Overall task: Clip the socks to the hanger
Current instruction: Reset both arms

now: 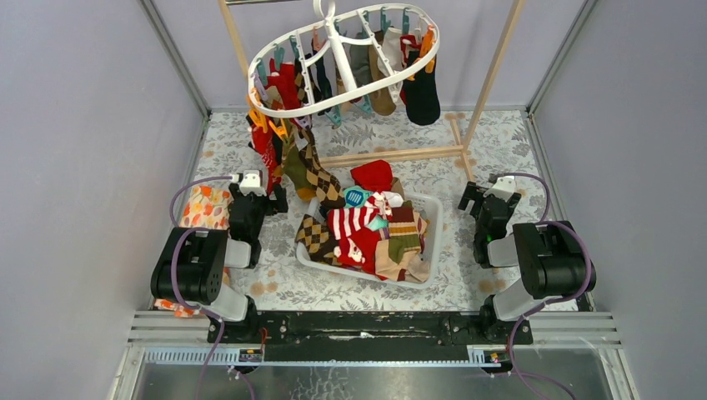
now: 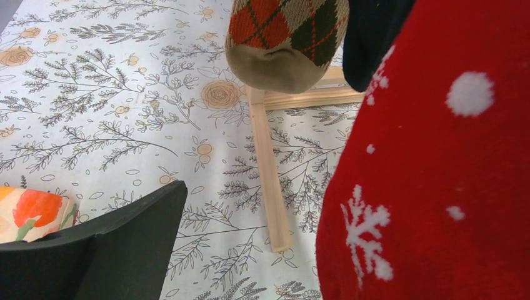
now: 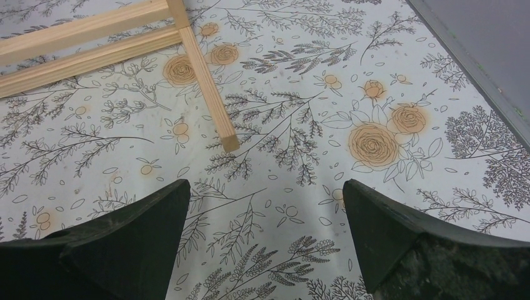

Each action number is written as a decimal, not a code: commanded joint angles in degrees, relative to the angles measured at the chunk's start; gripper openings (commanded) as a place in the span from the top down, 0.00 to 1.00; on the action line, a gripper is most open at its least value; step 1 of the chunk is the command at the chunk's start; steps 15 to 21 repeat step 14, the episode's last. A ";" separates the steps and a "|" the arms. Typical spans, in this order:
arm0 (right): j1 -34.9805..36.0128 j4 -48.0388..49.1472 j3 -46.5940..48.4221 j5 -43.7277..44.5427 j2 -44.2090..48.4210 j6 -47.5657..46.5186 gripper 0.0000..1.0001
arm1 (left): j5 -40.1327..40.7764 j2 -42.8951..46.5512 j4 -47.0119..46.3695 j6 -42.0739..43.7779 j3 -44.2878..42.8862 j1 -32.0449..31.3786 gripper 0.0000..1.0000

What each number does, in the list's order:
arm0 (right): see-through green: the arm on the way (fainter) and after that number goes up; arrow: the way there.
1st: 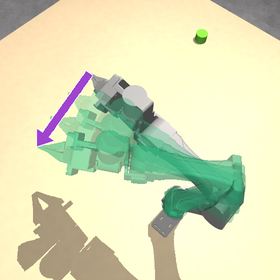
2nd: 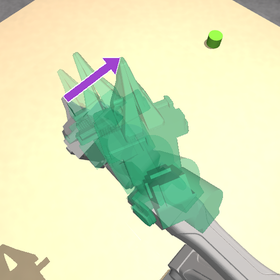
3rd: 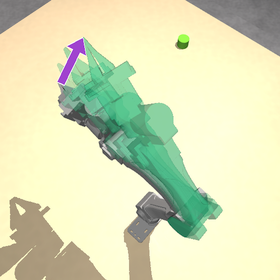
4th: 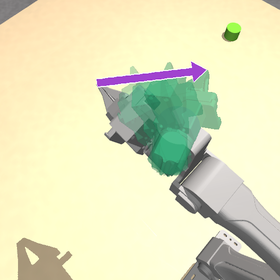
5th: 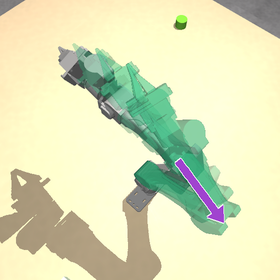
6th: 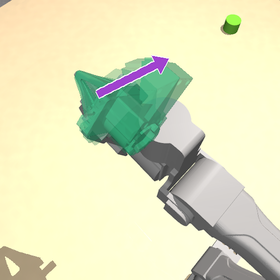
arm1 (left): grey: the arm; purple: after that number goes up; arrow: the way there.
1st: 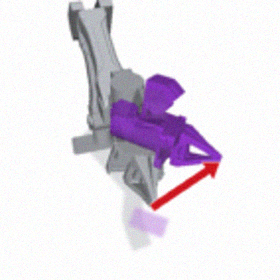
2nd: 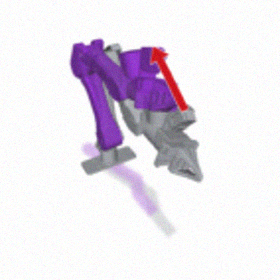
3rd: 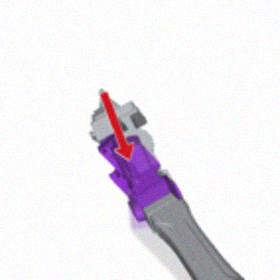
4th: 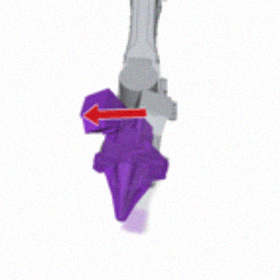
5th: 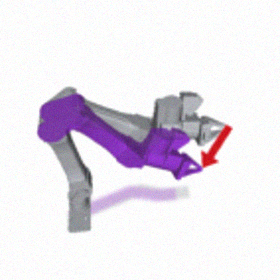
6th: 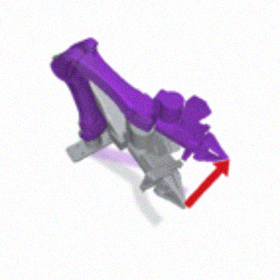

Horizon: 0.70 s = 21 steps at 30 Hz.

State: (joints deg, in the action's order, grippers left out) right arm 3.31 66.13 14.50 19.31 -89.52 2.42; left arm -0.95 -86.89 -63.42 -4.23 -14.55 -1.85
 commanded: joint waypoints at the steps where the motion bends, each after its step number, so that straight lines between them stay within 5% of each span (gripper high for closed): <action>1: -0.17 2.31 0.34 -0.96 0.75 0.37 0.00 | 1.94 -0.21 -3.91 1.34 -0.13 0.05 0.01; 21: -0.20 2.43 0.28 -0.95 0.74 0.37 0.00 | 2.20 -0.19 -3.91 1.55 -0.15 0.00 0.01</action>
